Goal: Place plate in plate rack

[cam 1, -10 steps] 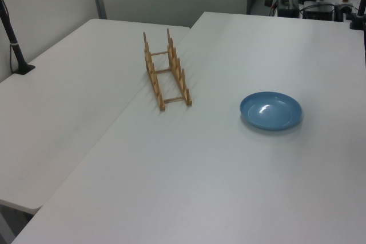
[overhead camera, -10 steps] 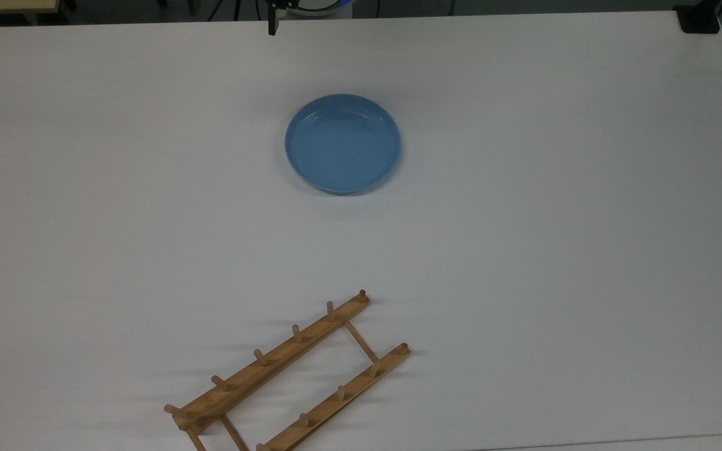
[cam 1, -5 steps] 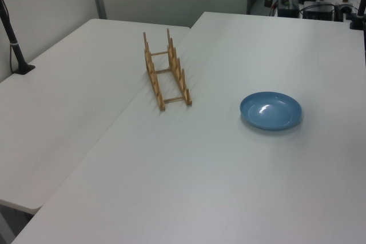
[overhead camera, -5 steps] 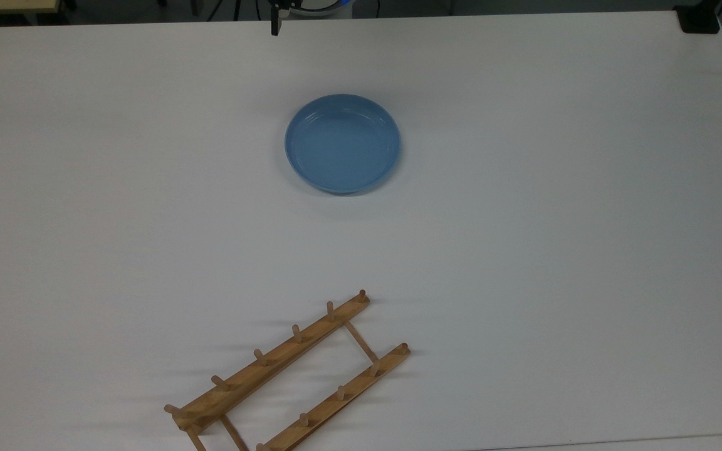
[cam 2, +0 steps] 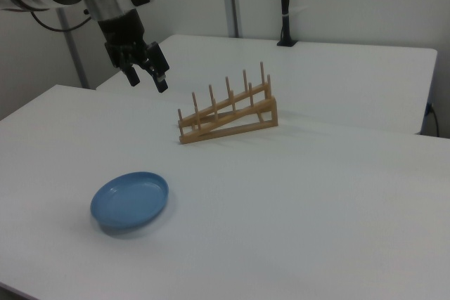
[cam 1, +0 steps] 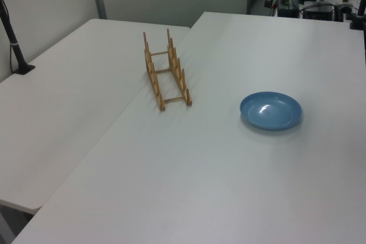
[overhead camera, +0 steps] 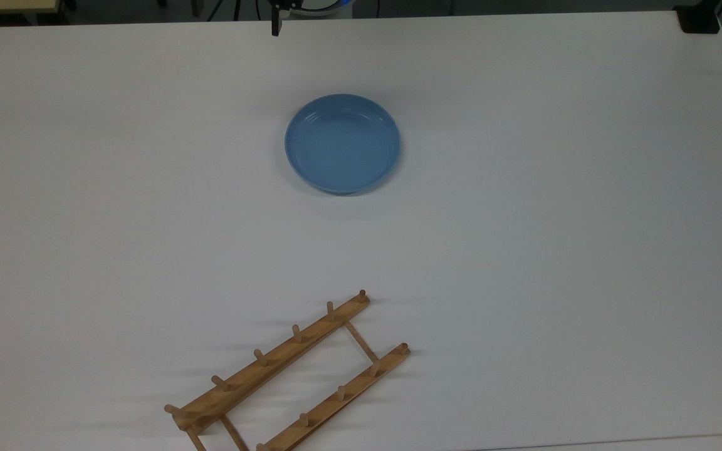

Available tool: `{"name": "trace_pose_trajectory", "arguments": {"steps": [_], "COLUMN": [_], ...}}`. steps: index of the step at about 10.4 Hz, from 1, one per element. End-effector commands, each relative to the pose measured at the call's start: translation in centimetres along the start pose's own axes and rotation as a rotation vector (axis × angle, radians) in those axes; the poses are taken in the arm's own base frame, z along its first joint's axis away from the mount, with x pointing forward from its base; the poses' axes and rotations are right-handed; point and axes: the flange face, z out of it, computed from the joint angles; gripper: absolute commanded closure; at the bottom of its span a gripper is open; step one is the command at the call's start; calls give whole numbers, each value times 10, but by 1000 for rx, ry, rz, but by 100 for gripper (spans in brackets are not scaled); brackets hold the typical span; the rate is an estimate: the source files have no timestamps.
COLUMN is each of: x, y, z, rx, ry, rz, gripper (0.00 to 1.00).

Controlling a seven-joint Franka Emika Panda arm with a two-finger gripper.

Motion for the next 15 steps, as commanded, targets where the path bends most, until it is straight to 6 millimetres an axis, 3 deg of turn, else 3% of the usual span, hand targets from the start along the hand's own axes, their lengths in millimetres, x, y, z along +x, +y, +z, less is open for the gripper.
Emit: {"name": "trace_pose_trajectory", "arguments": {"steps": [1, 5, 9, 11, 12, 15], "x": [-10, -17, -17, -9, -13, -33], "y": [0, 17, 14, 19, 13, -18], "z": [4, 10, 63, 96, 125, 205], "rx": [1, 8, 75, 112, 123, 120], "ry": [-46, -115, -184, -232, -281, -202], "rz": [-196, -393, -420, -528, -537, -544], "gripper": [0, 0, 0, 0, 0, 0]}}
